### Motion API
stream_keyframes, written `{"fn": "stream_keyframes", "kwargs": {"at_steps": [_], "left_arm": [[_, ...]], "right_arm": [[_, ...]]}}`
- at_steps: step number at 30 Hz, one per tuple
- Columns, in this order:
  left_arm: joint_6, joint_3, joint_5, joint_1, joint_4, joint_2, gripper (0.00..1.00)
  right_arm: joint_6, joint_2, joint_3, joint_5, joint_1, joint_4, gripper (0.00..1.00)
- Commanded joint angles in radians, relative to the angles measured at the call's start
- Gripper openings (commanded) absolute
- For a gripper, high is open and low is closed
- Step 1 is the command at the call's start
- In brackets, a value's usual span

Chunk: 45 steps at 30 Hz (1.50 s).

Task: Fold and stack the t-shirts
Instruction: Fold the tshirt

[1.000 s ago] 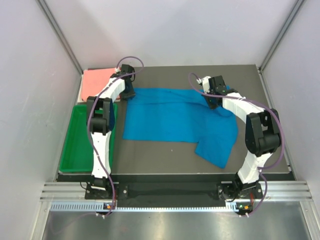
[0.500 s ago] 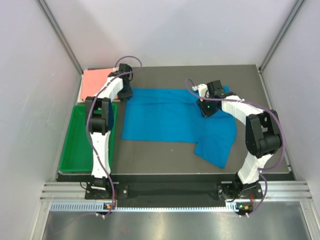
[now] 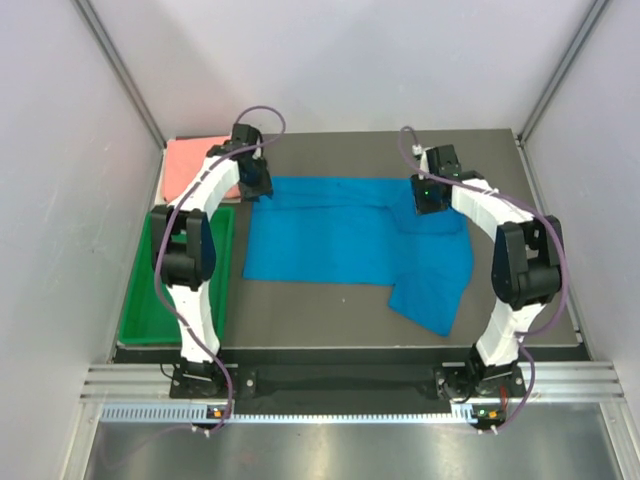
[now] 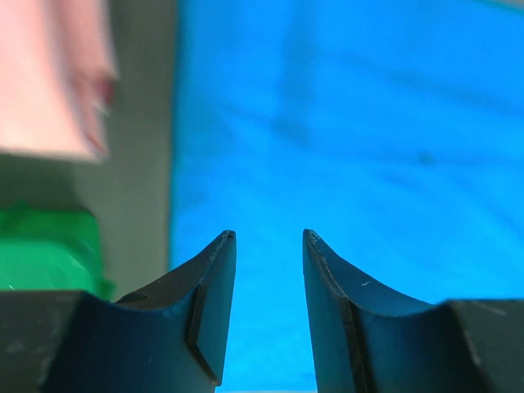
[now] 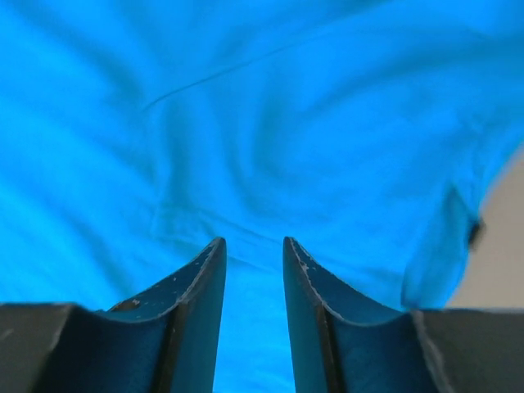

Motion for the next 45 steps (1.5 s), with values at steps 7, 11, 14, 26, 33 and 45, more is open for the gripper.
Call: {"fn": "stream_keyframes", "kwargs": {"at_steps": [7,11,14,26,33,45], "left_arm": [[0.003,-0.340,0.064,-0.196,0.101,-0.238,0.43],[-0.043,-0.479,0.136,-0.216,0.186,-0.253,0.43],[-0.074,-0.529,0.121,-0.231,0.196,-0.262,0.42],[-0.125,-0.611,-0.113,-0.329,0.216,-0.287,0.44],[-0.139,-0.585,-0.163,-0.338,0.181,-0.238,0.43],[-0.134,-0.519,-0.181,-0.340,0.155,-0.229,0.43]], "right_arm": [[0.665,-0.287,-0.160,0.302,-0.207,-0.117,0.46],[0.490,-0.190,-0.119,0.058,-0.361,0.000,0.47],[0.389,-0.107,-0.080,-0.074,-0.384,0.081,0.48],[0.225,0.228,0.107,-0.319,-0.467,0.242,0.46],[0.170,0.383,0.298,-0.456,-0.482,0.155,0.46],[0.111,0.489,0.467,-0.508,-0.486,0.046,0.10]]}}
